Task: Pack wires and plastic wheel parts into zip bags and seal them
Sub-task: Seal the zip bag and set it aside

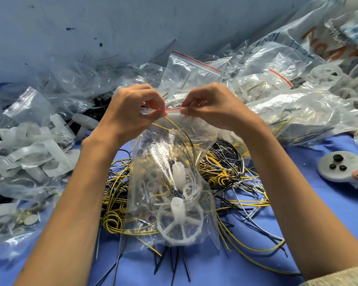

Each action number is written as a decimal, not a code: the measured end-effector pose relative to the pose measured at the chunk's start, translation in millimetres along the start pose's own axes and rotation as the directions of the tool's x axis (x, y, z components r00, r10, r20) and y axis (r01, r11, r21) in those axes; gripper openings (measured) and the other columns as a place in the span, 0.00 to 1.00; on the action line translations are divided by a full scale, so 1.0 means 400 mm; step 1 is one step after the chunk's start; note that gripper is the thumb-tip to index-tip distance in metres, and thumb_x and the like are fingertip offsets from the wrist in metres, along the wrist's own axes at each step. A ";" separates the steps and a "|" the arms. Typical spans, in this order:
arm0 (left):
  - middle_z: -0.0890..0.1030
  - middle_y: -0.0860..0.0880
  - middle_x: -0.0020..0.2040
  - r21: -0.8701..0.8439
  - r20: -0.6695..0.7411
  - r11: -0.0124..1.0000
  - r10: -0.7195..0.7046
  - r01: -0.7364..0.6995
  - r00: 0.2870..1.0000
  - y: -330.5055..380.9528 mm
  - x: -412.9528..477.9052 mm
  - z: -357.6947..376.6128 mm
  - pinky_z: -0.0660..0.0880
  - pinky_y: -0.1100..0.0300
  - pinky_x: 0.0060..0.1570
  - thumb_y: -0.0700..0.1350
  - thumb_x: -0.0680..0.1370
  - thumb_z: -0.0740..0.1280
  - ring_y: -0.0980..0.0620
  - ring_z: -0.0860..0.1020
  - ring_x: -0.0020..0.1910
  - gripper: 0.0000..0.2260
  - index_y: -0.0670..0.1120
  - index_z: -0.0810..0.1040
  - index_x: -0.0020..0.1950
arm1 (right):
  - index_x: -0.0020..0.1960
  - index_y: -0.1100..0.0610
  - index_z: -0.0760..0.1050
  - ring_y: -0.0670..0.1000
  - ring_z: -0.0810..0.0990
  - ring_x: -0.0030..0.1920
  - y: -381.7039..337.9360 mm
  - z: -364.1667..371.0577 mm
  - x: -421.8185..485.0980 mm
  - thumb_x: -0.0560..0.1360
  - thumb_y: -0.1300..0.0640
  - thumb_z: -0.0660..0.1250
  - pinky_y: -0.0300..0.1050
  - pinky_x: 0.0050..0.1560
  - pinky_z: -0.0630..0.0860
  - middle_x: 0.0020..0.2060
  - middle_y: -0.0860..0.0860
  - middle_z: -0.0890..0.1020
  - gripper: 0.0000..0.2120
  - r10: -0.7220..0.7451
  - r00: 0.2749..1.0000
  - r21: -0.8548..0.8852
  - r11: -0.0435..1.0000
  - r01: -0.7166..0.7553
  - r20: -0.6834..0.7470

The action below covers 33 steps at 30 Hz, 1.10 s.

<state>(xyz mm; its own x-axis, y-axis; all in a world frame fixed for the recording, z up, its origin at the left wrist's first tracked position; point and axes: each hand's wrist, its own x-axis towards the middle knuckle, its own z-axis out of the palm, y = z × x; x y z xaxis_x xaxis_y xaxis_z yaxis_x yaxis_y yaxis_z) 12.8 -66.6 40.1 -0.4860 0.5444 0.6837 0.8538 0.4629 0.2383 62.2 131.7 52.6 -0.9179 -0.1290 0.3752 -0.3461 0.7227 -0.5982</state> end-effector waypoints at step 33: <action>0.77 0.45 0.39 -0.022 0.107 0.974 -0.220 0.223 0.970 -0.002 -0.003 0.016 0.71 0.52 0.43 0.39 0.75 0.69 0.49 0.73 0.38 0.09 0.50 0.71 0.41 | 0.45 0.56 0.82 0.39 0.76 0.31 0.001 0.000 0.005 0.73 0.58 0.71 0.38 0.42 0.73 0.32 0.46 0.81 0.02 0.027 0.999 0.055 0.998 -0.028 0.018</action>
<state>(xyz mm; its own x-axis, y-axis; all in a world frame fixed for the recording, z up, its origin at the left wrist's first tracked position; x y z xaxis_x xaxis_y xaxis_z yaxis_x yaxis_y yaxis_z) 11.6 -63.3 34.7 -0.6789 0.5011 0.5366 0.7276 0.5573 0.4001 60.3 131.7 53.1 -0.9303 -0.1218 0.3461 -0.3305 0.6876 -0.6465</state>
